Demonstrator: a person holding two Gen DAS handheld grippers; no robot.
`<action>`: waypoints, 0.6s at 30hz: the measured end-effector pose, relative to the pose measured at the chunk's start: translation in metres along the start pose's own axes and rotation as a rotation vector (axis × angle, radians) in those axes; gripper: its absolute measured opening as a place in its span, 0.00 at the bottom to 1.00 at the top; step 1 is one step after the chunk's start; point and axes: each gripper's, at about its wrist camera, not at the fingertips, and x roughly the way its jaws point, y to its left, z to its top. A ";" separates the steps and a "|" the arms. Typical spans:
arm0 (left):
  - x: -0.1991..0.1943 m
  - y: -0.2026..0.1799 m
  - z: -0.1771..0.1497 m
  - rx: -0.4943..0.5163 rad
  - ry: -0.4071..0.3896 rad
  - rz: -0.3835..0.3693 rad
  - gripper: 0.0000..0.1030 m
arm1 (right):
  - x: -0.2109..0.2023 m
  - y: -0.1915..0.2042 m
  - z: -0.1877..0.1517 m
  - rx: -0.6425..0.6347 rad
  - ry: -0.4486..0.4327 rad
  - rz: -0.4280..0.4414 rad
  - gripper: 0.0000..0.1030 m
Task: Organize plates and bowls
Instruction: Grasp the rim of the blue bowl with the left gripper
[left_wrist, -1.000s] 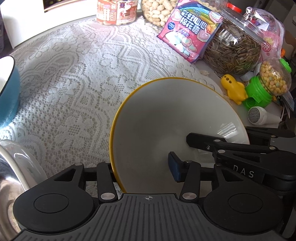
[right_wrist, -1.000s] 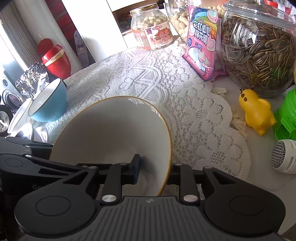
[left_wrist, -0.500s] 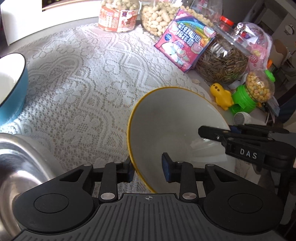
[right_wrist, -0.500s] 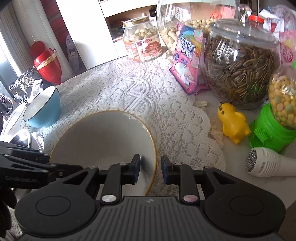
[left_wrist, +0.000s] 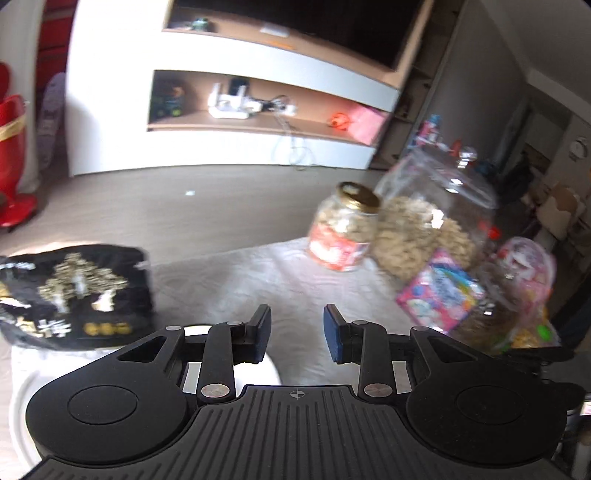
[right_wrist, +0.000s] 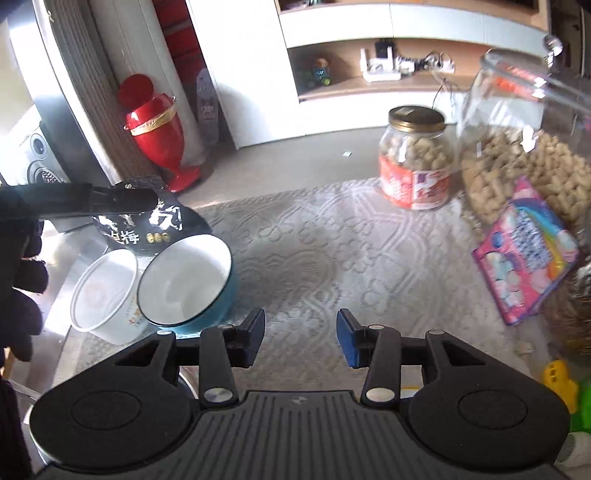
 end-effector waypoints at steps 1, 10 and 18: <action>0.008 0.015 -0.001 -0.017 0.022 0.048 0.33 | 0.014 0.007 0.005 0.010 0.035 0.025 0.41; 0.069 0.075 -0.016 0.005 0.181 0.298 0.34 | 0.118 0.048 0.019 0.137 0.234 0.095 0.41; 0.090 0.088 -0.027 -0.042 0.261 0.271 0.37 | 0.164 0.051 0.015 0.262 0.315 0.159 0.37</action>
